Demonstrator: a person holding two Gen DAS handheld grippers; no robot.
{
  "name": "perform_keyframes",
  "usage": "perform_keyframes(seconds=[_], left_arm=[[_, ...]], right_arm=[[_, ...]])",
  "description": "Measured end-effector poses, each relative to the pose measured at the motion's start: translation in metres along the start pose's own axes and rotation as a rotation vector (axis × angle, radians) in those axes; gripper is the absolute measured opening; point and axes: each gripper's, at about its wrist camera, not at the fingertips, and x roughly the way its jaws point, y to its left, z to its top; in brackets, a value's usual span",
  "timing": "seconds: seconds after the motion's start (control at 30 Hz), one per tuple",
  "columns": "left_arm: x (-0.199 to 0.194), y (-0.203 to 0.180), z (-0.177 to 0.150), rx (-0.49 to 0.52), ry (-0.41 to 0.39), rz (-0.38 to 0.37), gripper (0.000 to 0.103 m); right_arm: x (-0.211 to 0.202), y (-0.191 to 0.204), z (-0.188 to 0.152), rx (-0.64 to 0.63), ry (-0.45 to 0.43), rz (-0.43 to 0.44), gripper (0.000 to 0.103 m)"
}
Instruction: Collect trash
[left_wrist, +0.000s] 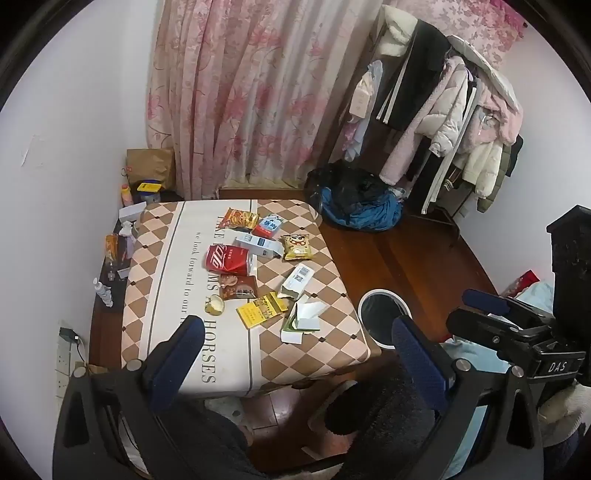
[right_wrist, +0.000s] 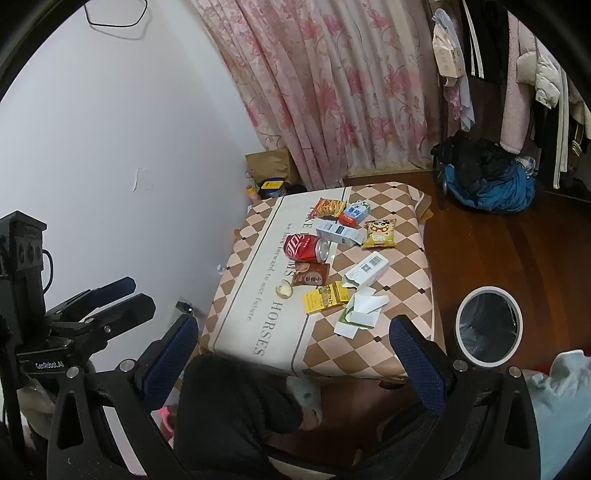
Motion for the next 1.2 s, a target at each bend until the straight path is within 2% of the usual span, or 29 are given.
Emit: perform_keyframes(seconds=[0.43,1.2], left_arm=[[-0.001,0.002,0.004,-0.018,-0.005,-0.027,0.103],[-0.007,0.007,0.012,-0.024,-0.010,-0.028,0.103]], right_arm=[[0.005,0.003,0.003,0.001,0.003,-0.002,0.103],[0.015,0.009,0.011,-0.010,0.004,0.013,0.103]])
